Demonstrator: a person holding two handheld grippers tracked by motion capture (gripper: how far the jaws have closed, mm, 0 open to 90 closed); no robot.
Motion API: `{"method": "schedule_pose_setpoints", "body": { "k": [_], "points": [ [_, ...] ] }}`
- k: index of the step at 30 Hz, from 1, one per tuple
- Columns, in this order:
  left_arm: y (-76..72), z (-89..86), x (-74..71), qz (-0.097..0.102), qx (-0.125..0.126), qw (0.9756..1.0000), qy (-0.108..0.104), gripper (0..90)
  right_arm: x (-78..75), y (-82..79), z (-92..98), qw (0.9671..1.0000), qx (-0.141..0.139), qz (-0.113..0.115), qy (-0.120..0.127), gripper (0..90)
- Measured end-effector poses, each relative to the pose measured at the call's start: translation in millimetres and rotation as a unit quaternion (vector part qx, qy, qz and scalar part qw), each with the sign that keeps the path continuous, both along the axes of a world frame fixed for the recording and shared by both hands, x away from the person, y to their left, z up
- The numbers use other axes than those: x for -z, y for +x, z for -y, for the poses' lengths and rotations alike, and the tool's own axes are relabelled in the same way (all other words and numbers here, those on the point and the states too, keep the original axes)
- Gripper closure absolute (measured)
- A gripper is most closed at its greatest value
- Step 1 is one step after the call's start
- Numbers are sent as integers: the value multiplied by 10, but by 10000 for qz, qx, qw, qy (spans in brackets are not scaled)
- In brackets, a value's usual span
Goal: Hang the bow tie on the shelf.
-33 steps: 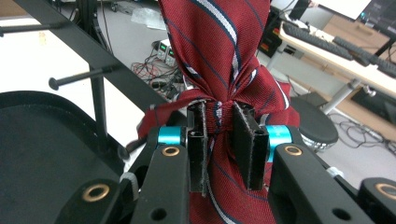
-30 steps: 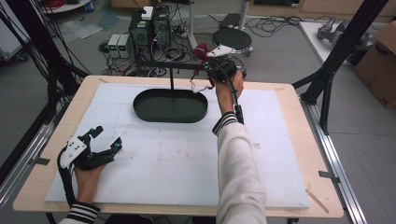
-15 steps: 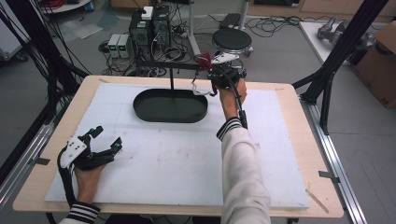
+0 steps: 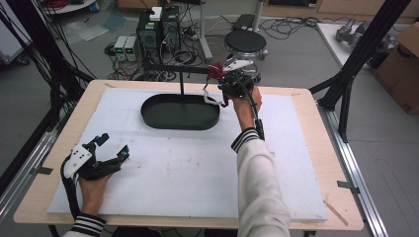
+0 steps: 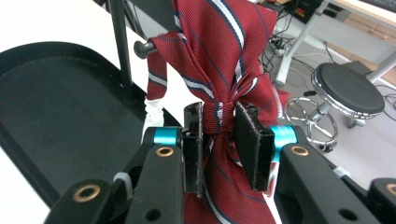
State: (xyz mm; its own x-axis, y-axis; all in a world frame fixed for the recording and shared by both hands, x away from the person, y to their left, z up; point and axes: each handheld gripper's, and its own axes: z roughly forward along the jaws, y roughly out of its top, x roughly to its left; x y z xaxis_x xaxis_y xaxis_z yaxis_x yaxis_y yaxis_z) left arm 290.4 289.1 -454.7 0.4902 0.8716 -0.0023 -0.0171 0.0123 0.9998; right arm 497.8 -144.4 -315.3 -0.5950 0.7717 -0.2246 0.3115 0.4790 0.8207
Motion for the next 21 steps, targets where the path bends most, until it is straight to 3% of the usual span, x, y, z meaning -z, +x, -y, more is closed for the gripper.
{"method": "schedule_pose_setpoints", "body": {
  "k": [4,8,9,11,16,21],
  "points": [
    [0,3,1,8,-2,10000,-18,135,8,-7,6,9998,-115,-183,37,700],
    [-1,0,0,0,1,10000,2,135,22,-28,3,9995,-266,-189,-21,629],
    [1,2,2,13,-6,10000,-10,135,27,-46,4,9995,-289,-126,-20,592],
    [0,2,1,9,-2,10000,-5,134,46,-73,17,9994,-328,-103,99,435],
    [0,5,1,11,-6,10000,18,134,68,-176,96,9989,-332,-145,304,220],
    [1,3,0,-7,-4,10000,5,135,50,-386,241,9960,-455,-41,764,110]
  ]
}}
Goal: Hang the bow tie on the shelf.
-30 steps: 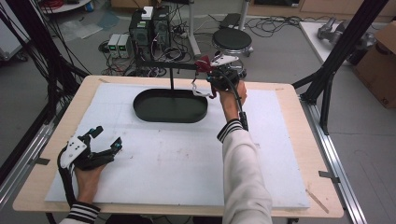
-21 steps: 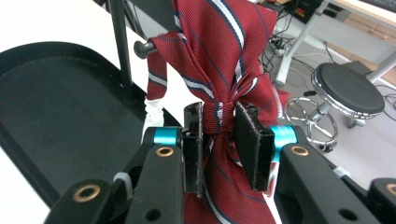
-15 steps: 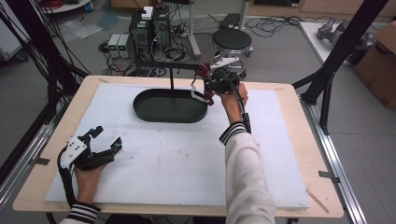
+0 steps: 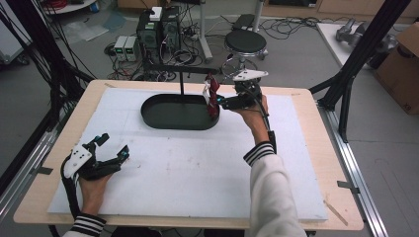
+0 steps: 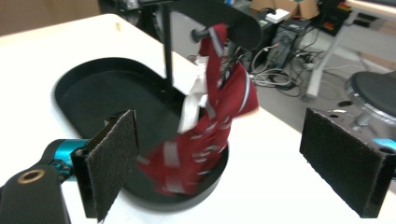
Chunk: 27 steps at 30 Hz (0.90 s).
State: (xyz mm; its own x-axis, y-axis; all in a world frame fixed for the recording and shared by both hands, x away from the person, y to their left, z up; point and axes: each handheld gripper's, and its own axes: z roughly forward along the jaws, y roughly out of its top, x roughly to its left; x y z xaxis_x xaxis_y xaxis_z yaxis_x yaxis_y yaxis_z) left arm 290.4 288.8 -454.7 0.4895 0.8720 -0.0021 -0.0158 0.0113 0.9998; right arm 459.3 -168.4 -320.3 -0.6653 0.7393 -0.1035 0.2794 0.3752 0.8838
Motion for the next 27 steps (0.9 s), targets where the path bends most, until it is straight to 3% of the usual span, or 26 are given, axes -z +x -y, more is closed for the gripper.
{"method": "schedule_pose_setpoints", "body": {
  "k": [6,8,15,21,23,24,27],
  "points": [
    [0,-3,0,0,-8,10000,-15,135,-15,-407,227,9989,-113,159,435,91],
    [2,-4,0,-8,-20,10000,-19,135,-8,-544,308,9991,-156,129,370,90],
    [7,-18,0,-31,8,10000,-91,133,99,-1063,662,9957,-63,476,796,90],
    [12,-26,-1,-57,21,9999,-125,132,501,-1479,861,9907,-6,836,1078,91],
    [12,-25,-1,-46,28,9999,-106,132,650,-1555,908,9907,140,716,1147,91],
    [10,-25,0,-41,31,9999,-100,132,744,-1595,931,9895,188,814,1176,91],
    [6,-17,0,-27,30,10000,-84,132,923,-1665,961,9883,427,793,1230,91]
  ]
}}
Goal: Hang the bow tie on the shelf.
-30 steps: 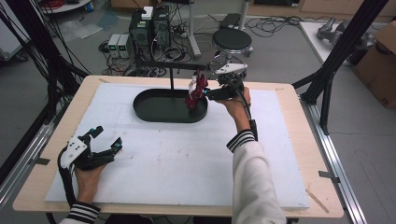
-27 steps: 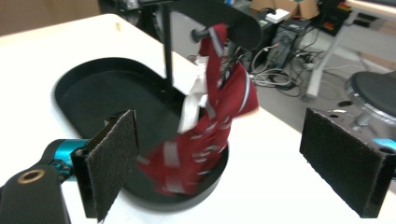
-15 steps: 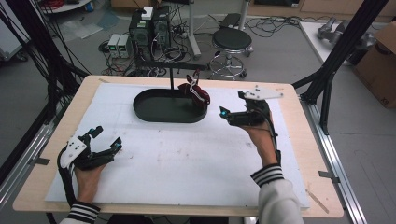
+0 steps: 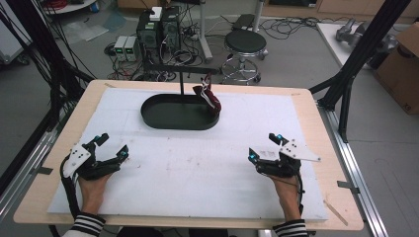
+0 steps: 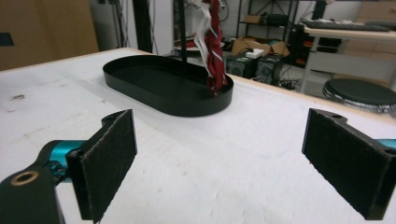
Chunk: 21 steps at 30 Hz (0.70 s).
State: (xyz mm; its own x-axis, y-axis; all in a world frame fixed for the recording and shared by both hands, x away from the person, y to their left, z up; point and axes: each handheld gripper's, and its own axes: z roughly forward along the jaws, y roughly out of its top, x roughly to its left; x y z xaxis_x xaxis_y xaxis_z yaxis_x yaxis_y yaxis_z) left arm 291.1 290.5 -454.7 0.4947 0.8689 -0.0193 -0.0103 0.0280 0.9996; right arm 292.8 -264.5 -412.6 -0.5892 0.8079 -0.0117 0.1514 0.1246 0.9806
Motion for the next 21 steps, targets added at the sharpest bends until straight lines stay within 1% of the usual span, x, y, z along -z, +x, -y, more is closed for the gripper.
{"method": "schedule_pose_setpoints", "body": {
  "k": [1,3,4,5,6,7,9,11,12,14,15,19,21],
  "points": [
    [1,-1,0,-6,0,10000,1,132,58,-20,7,10000,49,-16,71,91],
    [1,-3,0,-7,4,10000,-5,132,158,-66,21,9997,183,-11,131,91],
    [2,-2,0,-7,2,10000,-4,132,185,-79,27,9997,199,-7,168,91],
    [1,-2,0,-7,2,10000,0,132,218,-94,34,9995,225,49,211,91],
    [1,1,0,-6,-3,10000,-3,132,245,-117,29,9993,254,40,259,91],
    [1,1,0,-4,-2,10000,3,132,274,-126,31,9993,261,132,243,91],
    [1,2,0,6,0,10000,30,132,332,-141,17,9990,279,195,289,91],
    [0,5,0,8,-2,10000,34,132,379,-129,2,9987,319,210,327,91],
    [-1,5,0,8,-4,10000,41,132,378,-125,-3,9987,363,233,277,91],
    [-2,7,0,16,-9,10000,47,132,382,-118,-14,9982,401,307,334,91],
    [-2,8,0,12,-9,10000,42,132,382,-119,-22,9983,417,250,315,91],
    [1,6,-1,-5,-18,10000,42,133,384,-109,-29,9982,462,272,261,91],
    [1,6,-1,-13,-17,10000,41,133,385,-107,-27,9982,466,228,298,91]
  ]
}}
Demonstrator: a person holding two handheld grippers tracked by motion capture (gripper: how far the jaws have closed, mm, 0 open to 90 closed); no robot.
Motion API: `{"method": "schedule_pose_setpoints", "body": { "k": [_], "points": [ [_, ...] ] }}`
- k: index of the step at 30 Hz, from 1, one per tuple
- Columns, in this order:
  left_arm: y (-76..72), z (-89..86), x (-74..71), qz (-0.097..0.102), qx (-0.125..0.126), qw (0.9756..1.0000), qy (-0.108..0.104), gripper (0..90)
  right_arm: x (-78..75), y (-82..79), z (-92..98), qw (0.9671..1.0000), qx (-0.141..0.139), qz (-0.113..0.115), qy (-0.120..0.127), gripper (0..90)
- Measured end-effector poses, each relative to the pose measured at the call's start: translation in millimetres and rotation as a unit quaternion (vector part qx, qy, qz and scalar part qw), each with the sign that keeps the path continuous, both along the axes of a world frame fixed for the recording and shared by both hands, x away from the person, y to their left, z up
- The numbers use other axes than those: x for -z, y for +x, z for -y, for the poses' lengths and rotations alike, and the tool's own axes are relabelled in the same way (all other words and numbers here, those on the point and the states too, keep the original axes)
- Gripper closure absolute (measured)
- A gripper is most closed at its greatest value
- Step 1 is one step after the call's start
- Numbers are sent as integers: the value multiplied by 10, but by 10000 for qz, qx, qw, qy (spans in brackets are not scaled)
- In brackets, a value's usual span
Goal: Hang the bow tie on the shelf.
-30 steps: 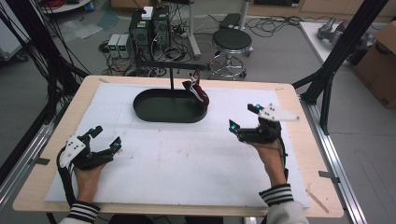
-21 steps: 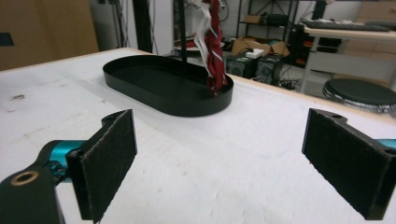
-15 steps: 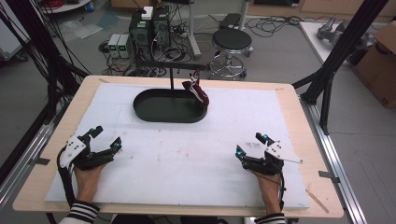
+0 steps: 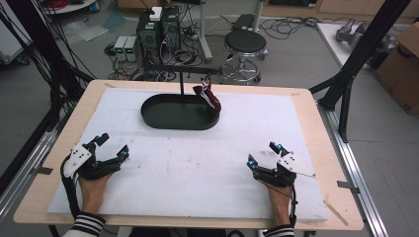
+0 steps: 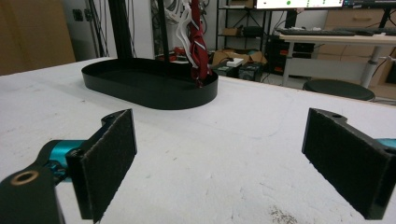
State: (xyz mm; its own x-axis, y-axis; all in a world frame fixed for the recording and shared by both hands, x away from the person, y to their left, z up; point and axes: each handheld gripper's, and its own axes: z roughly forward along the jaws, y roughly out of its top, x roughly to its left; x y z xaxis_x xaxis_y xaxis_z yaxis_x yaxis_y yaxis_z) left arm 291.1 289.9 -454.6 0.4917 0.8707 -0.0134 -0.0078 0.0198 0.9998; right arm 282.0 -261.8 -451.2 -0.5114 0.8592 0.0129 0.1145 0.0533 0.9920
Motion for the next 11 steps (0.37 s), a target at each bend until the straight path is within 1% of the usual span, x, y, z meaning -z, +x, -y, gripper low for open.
{"method": "schedule_pose_setpoints", "body": {
  "k": [2,4,11],
  "points": [
    [-1,1,0,6,-7,10000,1,132,1,-2,-4,10000,1,-11,-26,91],
    [-1,4,1,18,-27,10000,-3,133,2,0,-13,10000,30,26,-80,91],
    [-1,3,1,-5,-55,10000,-11,132,1,-9,-42,9998,109,-1,-167,91]
  ]
}}
